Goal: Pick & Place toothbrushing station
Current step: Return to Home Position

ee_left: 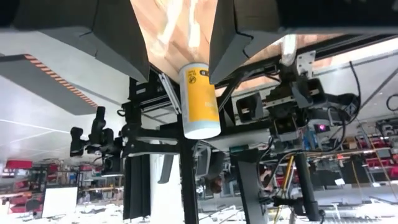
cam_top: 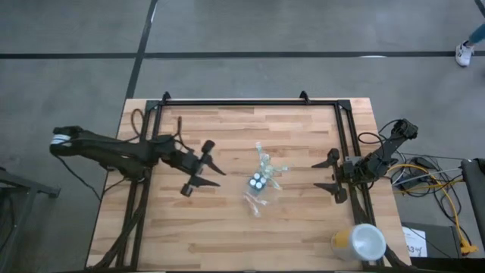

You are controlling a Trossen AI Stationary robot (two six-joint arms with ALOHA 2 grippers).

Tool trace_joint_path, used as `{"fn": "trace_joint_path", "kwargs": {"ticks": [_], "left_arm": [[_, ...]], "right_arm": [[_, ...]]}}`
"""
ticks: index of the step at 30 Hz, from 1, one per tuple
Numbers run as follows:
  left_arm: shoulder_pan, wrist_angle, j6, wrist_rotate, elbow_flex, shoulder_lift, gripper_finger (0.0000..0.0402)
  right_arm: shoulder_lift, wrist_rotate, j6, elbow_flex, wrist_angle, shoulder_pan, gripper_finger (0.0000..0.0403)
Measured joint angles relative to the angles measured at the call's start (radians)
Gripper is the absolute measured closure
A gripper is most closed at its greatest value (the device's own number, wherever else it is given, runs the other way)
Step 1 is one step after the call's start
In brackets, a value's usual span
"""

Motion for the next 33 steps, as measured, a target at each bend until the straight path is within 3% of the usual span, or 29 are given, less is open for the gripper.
{"fn": "trace_joint_path", "kwargs": {"ticks": [16, 33], "left_arm": [[0.002, 0.01, -0.055, -0.126, -0.339, -0.444, 0.0229], [0.002, 0.009, -0.158, -0.19, -0.589, -0.738, 0.0229]], "right_arm": [[0.0, 0.0, -0.002, 0.0, 0.0, 0.0, 0.0092], [0.0, 0.0, -0.002, 0.0, 0.0, 0.0, 0.0104]]}}
